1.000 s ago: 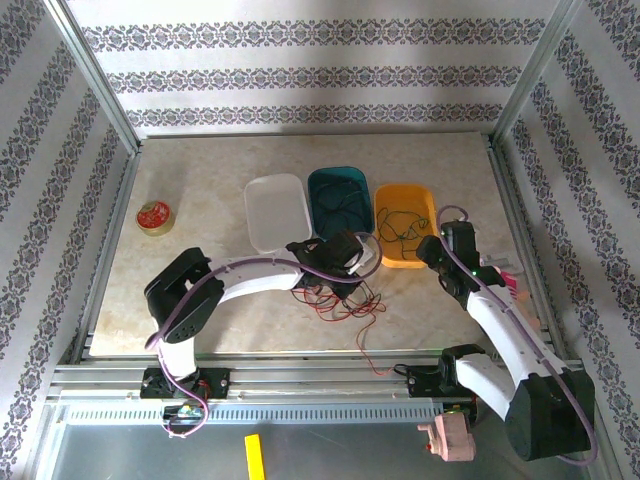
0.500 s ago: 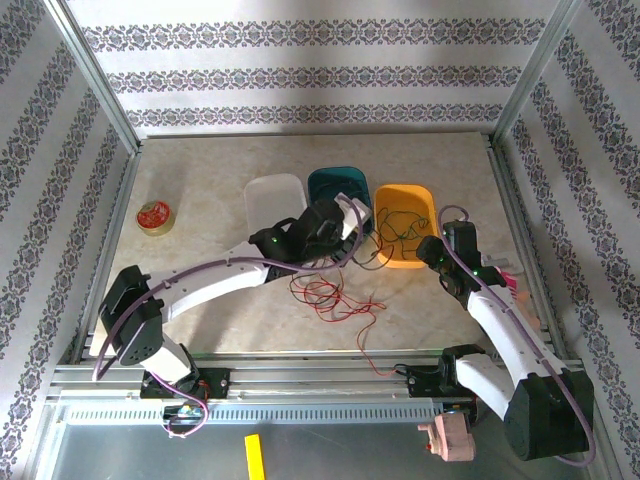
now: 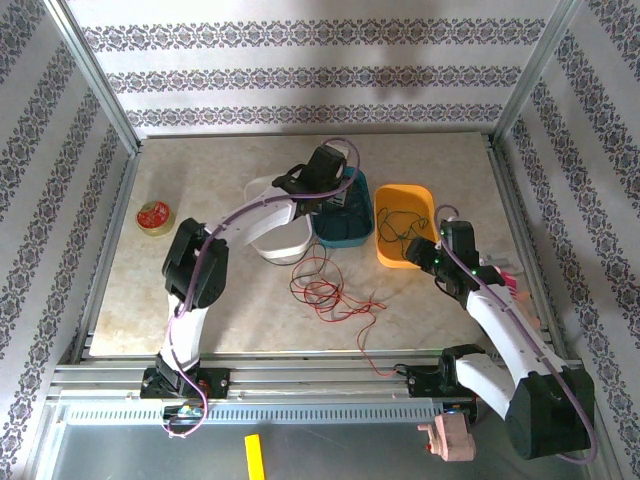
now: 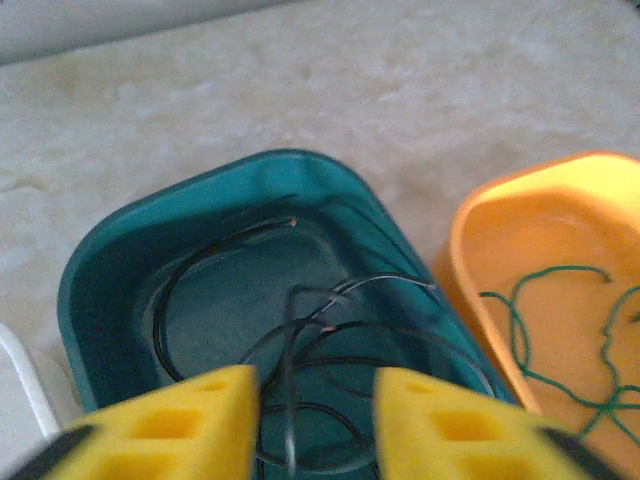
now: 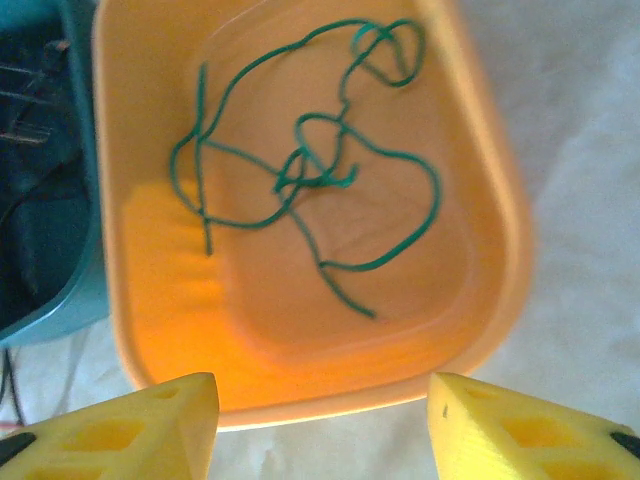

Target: Untangle the cables

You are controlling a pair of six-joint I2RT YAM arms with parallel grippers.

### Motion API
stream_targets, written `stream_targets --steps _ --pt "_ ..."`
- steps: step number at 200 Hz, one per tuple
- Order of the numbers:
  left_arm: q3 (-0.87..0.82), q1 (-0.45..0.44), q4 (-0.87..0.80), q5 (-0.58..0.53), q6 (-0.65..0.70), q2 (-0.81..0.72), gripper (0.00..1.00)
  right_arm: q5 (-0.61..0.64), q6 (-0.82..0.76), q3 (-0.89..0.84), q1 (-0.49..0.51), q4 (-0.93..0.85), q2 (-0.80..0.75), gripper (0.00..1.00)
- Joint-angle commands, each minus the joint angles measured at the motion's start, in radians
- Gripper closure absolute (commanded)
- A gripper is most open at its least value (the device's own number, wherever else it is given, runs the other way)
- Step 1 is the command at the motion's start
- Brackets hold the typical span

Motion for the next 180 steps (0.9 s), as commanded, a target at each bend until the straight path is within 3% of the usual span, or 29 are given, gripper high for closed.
stream_targets --steps 1,10,26,46,105,147,180 --pt "0.041 -0.007 -0.077 -0.073 -0.013 -0.030 0.18 -0.069 -0.074 0.037 0.061 0.002 -0.006 0.43" --pt "0.008 -0.007 -0.066 -0.060 0.000 -0.056 0.11 -0.067 -0.090 0.038 0.091 0.002 -0.003 0.43" --pt "-0.080 -0.009 -0.058 -0.041 0.013 -0.118 0.06 -0.087 -0.118 0.039 0.143 0.012 0.011 0.43" --pt "-0.242 -0.009 -0.038 -0.018 -0.002 -0.220 0.06 -0.169 -0.176 0.055 0.242 0.042 0.052 0.44" --pt "-0.659 -0.035 -0.111 0.013 -0.108 -0.476 0.11 -0.202 -0.270 0.209 0.503 0.039 0.353 0.50" --pt "-0.798 -0.053 -0.086 -0.017 -0.190 -0.563 0.13 -0.070 -0.193 0.302 0.524 0.062 0.522 0.53" --pt "-0.804 -0.053 -0.085 -0.043 -0.185 -0.575 0.20 -0.106 -0.129 0.341 0.495 0.124 0.600 0.53"
